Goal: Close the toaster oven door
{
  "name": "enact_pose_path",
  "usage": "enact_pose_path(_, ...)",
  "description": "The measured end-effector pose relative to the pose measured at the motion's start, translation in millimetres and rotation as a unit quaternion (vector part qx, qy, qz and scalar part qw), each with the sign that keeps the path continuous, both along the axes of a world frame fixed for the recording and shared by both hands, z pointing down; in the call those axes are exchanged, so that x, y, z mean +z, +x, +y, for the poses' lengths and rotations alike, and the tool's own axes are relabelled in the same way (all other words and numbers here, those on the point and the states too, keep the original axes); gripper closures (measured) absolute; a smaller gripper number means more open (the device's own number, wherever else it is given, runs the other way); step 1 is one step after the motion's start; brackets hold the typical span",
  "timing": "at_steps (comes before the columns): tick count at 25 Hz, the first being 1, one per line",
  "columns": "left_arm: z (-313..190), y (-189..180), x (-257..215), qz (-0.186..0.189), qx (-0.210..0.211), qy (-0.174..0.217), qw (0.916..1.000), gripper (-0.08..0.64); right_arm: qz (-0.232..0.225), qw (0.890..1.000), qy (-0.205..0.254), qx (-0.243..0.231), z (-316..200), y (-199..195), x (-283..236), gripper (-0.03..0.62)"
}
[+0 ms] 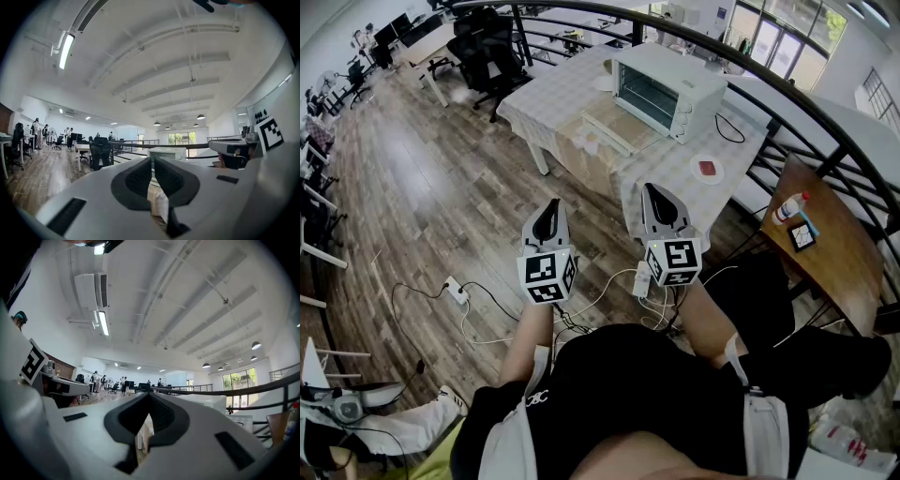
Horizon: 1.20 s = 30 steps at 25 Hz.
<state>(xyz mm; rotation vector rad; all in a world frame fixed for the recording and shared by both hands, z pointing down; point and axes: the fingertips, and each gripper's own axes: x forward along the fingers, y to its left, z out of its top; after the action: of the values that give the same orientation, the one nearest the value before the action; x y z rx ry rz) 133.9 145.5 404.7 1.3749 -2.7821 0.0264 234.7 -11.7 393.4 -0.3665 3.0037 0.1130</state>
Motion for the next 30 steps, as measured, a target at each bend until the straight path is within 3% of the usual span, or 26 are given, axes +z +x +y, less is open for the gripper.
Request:
enact_pose_path(13,-2.4,2.6,3.7,0.001,0.002,-0.004,1.0,0.531,-0.002,1.0,-0.024,0.021,-6.9,5.8,4.9,0.592)
enact_pose_path(30,27.5,-60.7,18.6,0.008,0.02,0.0,0.9998,0.532,0.01,0.997,-0.036,0.061,14.3,-37.8,23.3,0.592)
